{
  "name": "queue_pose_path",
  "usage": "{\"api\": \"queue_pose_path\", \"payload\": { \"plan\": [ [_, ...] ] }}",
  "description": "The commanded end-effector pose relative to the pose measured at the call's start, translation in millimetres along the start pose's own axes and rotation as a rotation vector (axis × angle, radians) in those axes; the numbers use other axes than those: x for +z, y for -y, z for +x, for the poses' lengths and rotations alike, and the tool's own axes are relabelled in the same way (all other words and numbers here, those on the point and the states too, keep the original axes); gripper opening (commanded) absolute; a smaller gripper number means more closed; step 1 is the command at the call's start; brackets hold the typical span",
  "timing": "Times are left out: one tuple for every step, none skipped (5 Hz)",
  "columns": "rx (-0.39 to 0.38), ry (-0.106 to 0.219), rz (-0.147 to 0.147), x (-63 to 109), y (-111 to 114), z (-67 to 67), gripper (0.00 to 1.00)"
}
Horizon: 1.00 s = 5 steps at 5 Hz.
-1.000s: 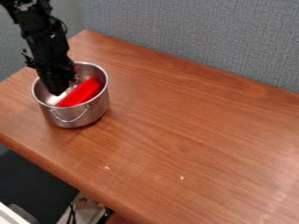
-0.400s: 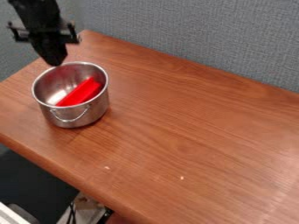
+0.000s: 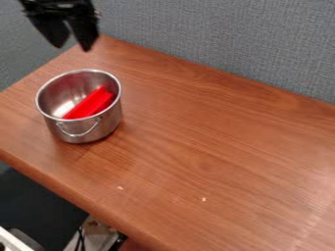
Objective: Move the red object from the metal pot to the table
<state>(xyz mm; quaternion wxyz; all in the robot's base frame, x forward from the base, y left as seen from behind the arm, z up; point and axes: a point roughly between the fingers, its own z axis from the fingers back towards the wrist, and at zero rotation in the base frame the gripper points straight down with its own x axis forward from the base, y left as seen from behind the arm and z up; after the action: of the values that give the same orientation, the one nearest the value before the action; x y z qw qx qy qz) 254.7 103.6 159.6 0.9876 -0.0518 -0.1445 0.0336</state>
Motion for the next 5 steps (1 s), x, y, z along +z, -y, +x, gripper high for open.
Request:
{"api": "queue_pose_path", "payload": {
  "plan": [
    [-0.11, -0.038, 0.022, -6.1, 5.0, -6.0, 1.0],
    [-0.098, -0.087, 0.077, -6.9, -2.9, -1.1, 1.0],
    [-0.067, -0.123, 0.107, -5.3, -7.7, 6.2, 1.0],
    [-0.043, -0.157, 0.146, -6.1, -14.2, 11.1, 1.0],
    [-0.123, -0.204, 0.155, -12.3, -10.0, 1.4, 1.0]
  ]
}}
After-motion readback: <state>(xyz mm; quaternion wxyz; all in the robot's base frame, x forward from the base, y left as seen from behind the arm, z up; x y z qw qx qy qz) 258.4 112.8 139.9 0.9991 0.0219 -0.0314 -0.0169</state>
